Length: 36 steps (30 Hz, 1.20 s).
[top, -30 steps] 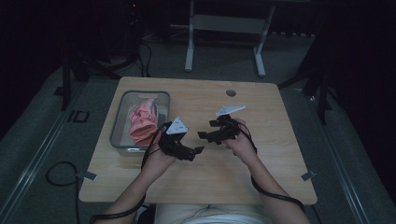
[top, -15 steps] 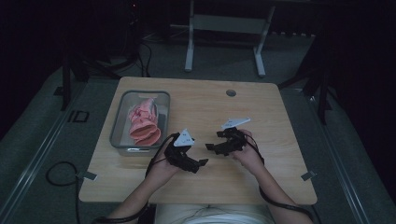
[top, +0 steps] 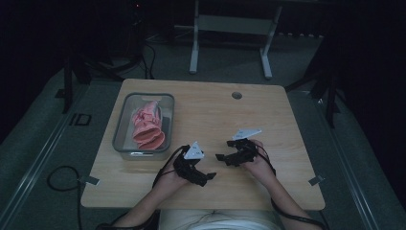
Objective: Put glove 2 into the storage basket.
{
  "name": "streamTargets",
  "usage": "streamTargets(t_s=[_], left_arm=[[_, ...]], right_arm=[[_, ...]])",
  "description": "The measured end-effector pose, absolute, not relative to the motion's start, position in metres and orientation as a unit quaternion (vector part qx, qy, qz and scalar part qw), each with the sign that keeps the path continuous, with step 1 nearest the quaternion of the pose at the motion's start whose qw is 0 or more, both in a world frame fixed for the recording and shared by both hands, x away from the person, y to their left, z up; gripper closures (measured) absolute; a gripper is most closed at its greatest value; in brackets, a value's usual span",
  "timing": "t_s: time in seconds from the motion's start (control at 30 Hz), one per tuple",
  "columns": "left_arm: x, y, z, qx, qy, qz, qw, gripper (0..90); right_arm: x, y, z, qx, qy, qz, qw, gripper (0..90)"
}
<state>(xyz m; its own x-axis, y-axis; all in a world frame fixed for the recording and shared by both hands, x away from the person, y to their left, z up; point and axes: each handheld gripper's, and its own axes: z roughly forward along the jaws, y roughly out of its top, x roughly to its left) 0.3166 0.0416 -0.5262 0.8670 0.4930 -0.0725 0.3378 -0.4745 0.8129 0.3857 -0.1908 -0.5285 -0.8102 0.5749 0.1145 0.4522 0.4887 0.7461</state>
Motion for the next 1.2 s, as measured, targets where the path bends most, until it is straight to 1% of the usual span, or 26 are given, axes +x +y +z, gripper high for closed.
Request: streamTargets(t_s=[0.23, 0.8, 1.1, 1.2], left_arm=[[0.312, 0.042, -0.536, 0.857, 0.238, 0.088, 0.449, 5.4], [0.305, 0.040, -0.553, 0.862, 0.228, 0.096, 0.443, 5.3], [0.302, 0.039, -0.556, 0.864, 0.222, 0.097, 0.442, 5.3], [0.300, 0.038, -0.557, 0.865, 0.216, 0.106, 0.440, 5.2]], right_arm=[[0.378, -0.198, -0.537, 0.292, 0.859, 0.412, 0.088, 17.9], [0.366, -0.211, -0.555, 0.290, 0.863, 0.403, 0.093, 14.8], [0.361, -0.223, -0.558, 0.297, 0.857, 0.411, 0.096, 14.8], [0.360, -0.225, -0.559, 0.293, 0.857, 0.413, 0.099, 14.8]])
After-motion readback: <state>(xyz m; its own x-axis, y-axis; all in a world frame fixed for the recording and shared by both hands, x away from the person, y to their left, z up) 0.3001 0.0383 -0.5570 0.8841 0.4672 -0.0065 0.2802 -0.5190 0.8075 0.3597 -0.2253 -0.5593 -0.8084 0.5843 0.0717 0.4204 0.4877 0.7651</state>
